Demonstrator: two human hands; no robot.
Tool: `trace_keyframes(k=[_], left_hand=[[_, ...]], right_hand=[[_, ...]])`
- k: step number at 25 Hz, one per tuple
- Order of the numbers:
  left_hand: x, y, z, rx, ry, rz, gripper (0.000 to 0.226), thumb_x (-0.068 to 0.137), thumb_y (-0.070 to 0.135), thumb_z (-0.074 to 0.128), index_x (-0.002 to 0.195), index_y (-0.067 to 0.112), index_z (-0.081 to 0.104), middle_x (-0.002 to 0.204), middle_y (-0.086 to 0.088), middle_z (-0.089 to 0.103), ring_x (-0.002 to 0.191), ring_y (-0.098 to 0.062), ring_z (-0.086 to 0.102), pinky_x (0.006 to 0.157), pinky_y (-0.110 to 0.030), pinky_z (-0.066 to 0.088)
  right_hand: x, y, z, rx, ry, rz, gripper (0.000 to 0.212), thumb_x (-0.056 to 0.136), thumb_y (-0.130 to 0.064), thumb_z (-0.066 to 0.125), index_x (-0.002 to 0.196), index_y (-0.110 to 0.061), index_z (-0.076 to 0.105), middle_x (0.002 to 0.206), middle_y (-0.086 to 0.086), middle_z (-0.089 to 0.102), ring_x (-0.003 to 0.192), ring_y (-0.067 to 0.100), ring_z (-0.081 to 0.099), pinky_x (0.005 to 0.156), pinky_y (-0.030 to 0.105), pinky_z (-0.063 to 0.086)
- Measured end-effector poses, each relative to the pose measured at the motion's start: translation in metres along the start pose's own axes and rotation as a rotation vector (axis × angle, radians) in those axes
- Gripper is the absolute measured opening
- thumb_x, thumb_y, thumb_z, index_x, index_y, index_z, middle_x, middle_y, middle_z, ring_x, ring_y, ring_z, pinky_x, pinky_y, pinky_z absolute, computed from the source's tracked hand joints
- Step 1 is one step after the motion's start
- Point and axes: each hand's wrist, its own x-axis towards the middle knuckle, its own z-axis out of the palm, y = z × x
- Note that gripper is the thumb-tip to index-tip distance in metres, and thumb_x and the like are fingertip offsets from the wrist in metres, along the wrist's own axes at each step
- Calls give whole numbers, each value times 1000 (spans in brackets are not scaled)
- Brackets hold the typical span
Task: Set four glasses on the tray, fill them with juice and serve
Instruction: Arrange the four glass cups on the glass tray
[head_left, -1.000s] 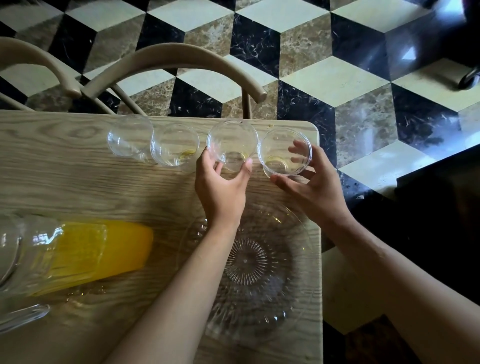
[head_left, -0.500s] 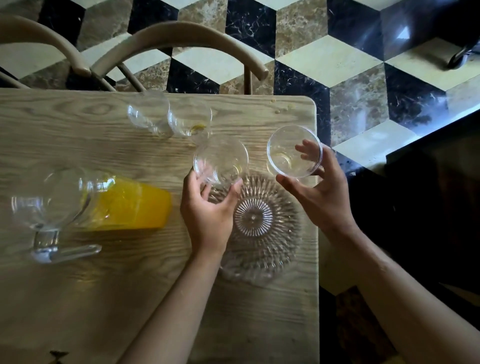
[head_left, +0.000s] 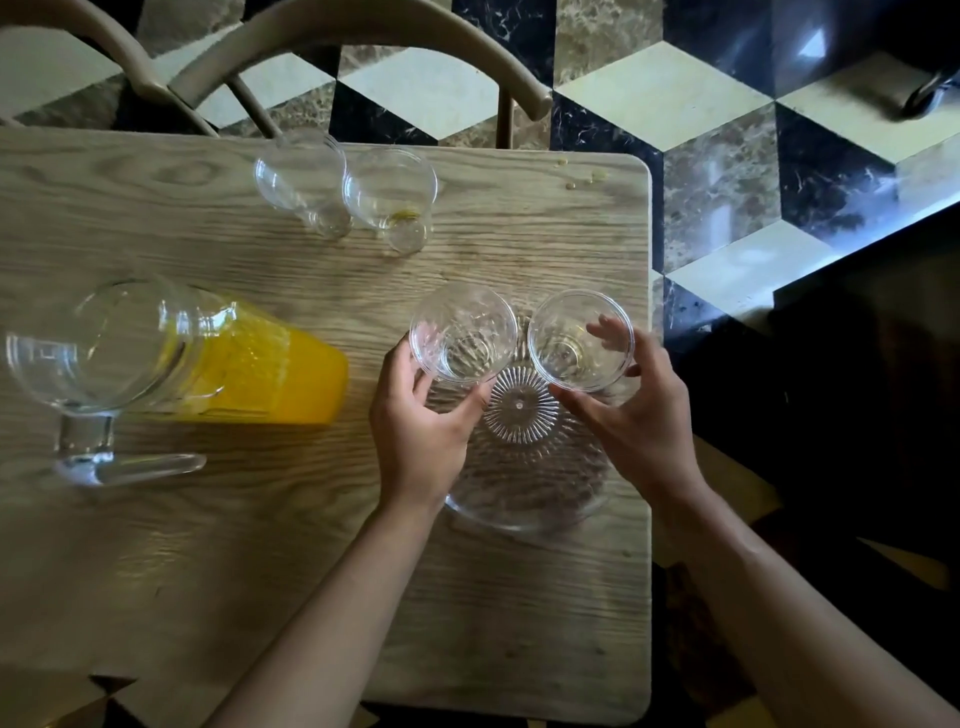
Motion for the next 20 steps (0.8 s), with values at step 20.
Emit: trace_keyframes(k=[20], left_hand=[[3, -12, 3, -30, -65, -11, 91, 70, 17, 94, 146, 25, 44, 145, 8, 58, 139, -10, 56, 116, -38, 47]], right_hand=[[-3, -8, 1, -81, -28, 12, 92, 65, -68, 73, 136, -10, 61, 131, -4, 66, 120, 19, 58, 104, 39, 48]])
